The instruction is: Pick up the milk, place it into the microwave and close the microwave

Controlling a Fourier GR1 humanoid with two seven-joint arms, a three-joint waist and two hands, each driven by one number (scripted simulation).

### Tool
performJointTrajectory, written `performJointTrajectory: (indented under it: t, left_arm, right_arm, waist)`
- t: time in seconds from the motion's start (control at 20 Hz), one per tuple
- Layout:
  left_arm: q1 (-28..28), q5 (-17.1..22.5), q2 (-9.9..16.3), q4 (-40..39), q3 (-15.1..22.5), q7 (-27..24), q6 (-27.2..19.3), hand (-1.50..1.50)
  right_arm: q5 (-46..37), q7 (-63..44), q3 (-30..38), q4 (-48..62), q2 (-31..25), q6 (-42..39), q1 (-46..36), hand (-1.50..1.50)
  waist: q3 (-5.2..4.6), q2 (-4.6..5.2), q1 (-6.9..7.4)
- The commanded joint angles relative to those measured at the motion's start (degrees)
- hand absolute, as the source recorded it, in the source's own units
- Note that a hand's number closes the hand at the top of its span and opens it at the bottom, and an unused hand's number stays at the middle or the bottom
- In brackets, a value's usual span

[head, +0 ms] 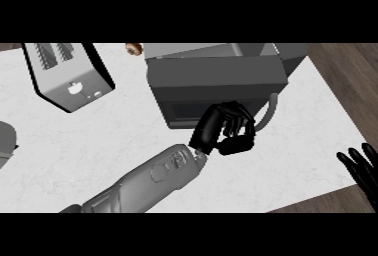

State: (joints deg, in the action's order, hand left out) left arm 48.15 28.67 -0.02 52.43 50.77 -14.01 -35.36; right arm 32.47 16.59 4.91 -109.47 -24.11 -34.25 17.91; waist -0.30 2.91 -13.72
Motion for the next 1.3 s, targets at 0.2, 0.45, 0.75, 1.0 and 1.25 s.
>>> performJointTrajectory:
  t: [0.2,0.45,0.75,1.0,1.25]
  left_arm:
    - [6.5,7.5,0.0,-6.1,-4.6,-2.7,0.9,1.50]
    - [7.9,11.0,0.0,-9.1,-6.0,-5.2,2.1,1.50]
    - [7.2,14.8,0.0,-10.6,-6.9,-7.2,3.5,1.50]
    - [6.9,18.3,0.0,-10.6,-8.3,-8.2,1.8,1.50]
    - [7.5,18.6,0.0,-11.0,-8.1,-11.8,-0.5,1.50]
  right_arm:
    - [3.1,-2.5,1.0,-1.5,-1.2,1.4,-1.5,-1.50]
    - [4.8,-3.6,1.8,-2.2,-2.2,1.5,-1.3,-1.50]
    - [6.8,-4.9,2.7,-3.8,-2.9,2.7,-2.1,-1.50]
    - [8.1,-4.7,2.9,-3.0,-3.1,2.0,-2.9,-1.50]
    - [9.4,-5.6,1.8,-4.6,-4.4,0.2,-3.0,-1.50]
  waist:
    - [0.10,0.73,-0.72]
    - [0.09,1.18,-1.68]
    - [-0.02,1.41,-1.67]
    - [0.15,1.92,-2.06]
    - [0.13,1.81,-2.25]
